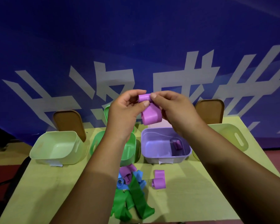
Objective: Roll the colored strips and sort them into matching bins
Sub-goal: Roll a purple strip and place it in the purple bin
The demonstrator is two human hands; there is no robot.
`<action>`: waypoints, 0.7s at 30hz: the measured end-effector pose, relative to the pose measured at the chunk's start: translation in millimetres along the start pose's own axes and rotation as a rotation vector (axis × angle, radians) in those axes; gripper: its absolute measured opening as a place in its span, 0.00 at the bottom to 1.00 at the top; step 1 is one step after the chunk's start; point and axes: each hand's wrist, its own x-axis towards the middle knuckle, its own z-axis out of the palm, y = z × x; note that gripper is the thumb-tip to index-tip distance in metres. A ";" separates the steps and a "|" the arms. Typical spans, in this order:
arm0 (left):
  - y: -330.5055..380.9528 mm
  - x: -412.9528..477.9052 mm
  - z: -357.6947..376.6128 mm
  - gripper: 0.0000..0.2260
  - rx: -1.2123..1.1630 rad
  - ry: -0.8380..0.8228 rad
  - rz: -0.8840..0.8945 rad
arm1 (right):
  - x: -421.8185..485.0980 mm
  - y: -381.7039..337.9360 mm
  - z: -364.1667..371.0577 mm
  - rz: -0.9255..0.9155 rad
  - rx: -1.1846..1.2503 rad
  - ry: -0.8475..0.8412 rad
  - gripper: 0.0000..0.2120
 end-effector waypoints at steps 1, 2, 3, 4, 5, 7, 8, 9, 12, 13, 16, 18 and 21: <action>-0.6 -1.1 0.8 0.14 -0.006 -0.005 -0.001 | -0.2 1.0 -0.8 -0.007 -0.022 0.011 0.08; -1.3 -1.4 1.3 0.15 -0.022 -0.010 -0.008 | -0.7 1.2 -1.1 -0.011 -0.032 0.022 0.07; -1.9 -1.4 1.9 0.15 -0.045 -0.015 -0.024 | -1.1 1.3 -1.1 -0.013 -0.030 0.032 0.06; -2.6 -1.3 2.4 0.16 -0.071 -0.019 -0.048 | -1.3 1.3 -1.0 -0.010 -0.021 0.042 0.06; -2.5 -1.4 3.0 0.16 -0.096 -0.022 -0.077 | -0.9 2.1 -1.0 -0.010 -0.017 0.054 0.06; -1.7 -2.2 4.2 0.16 -0.137 -0.020 -0.132 | -0.6 2.1 -1.4 -0.023 -0.030 0.075 0.05; -1.0 -2.8 5.0 0.15 -0.153 -0.016 -0.154 | -1.0 1.8 -1.8 -0.030 -0.031 0.078 0.06; 0.3 -3.8 5.9 0.14 -0.163 -0.011 -0.171 | -0.9 2.2 -2.6 -0.036 -0.030 0.076 0.06; 2.9 -3.6 8.7 0.12 -0.158 0.019 -0.193 | -2.4 1.5 -4.2 -0.061 -0.048 0.056 0.09; 3.2 -2.8 9.6 0.11 -0.149 0.030 -0.196 | -2.6 1.8 -4.3 -0.072 -0.056 0.050 0.10; 3.0 0.5 10.7 0.09 -0.090 0.052 -0.177 | -2.2 5.0 -3.5 -0.082 -0.076 0.047 0.11; 2.0 2.7 9.6 0.09 -0.050 0.055 -0.162 | -1.6 6.4 -4.3 -0.070 -0.075 0.041 0.12; 2.6 2.8 7.5 0.10 -0.059 0.021 -0.155 | -1.1 4.1 -6.1 -0.031 -0.013 0.016 0.10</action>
